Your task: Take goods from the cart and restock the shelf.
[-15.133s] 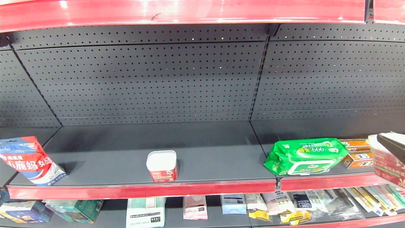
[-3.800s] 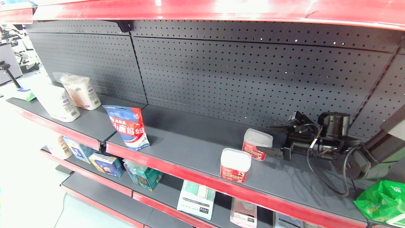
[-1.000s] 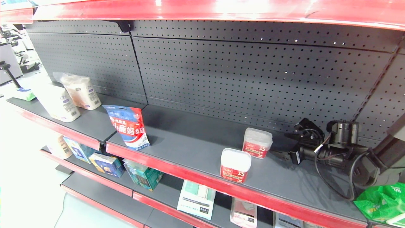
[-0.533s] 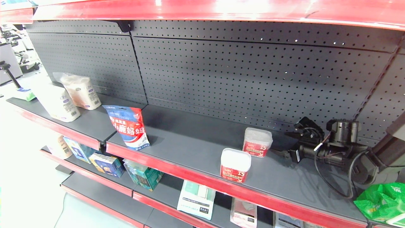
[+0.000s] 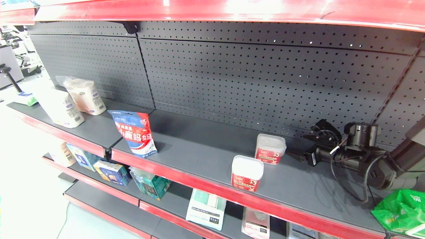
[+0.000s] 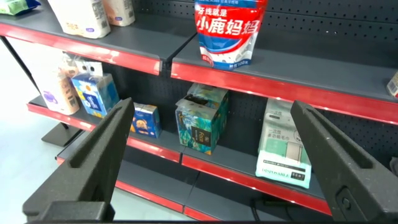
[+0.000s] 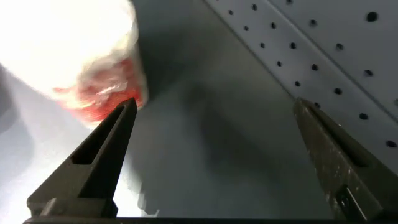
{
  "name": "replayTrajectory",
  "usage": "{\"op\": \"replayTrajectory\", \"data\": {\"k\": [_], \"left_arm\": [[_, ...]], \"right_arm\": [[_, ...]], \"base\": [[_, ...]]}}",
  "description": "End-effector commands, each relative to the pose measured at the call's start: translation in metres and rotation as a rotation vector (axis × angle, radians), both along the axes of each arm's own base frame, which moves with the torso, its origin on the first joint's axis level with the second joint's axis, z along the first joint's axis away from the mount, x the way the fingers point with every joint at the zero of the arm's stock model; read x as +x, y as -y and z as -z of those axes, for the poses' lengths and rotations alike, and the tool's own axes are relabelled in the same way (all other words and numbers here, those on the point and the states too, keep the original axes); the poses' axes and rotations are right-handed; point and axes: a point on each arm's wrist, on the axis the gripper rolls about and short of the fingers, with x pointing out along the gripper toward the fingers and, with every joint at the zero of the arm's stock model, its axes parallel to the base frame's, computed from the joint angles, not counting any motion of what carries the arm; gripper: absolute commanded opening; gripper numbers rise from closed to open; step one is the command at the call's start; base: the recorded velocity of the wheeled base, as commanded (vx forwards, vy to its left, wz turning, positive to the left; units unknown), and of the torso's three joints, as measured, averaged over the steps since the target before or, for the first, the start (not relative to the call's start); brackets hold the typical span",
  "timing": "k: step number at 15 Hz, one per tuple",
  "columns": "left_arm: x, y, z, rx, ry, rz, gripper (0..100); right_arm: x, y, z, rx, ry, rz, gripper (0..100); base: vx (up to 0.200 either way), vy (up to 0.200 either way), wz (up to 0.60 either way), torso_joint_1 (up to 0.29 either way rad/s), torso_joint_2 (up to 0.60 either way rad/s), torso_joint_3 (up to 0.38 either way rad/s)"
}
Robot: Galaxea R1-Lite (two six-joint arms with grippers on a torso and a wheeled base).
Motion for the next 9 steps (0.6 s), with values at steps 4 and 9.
{"op": "replayTrajectory", "data": {"k": [4,9], "left_arm": [[0.000,0.000,0.000,0.001,0.001,-0.001,100],[0.000,0.000,0.000,-0.001,0.001,-0.001,100]], "right_arm": [[0.002,-0.005,0.001,-0.003,-0.002,0.006,100],[0.002,-0.013,0.001,0.001,-0.002,-0.020,100]], "base": [[0.000,0.000,0.00,0.000,0.00,0.000],[0.000,0.000,0.00,0.000,0.00,0.000]]}}
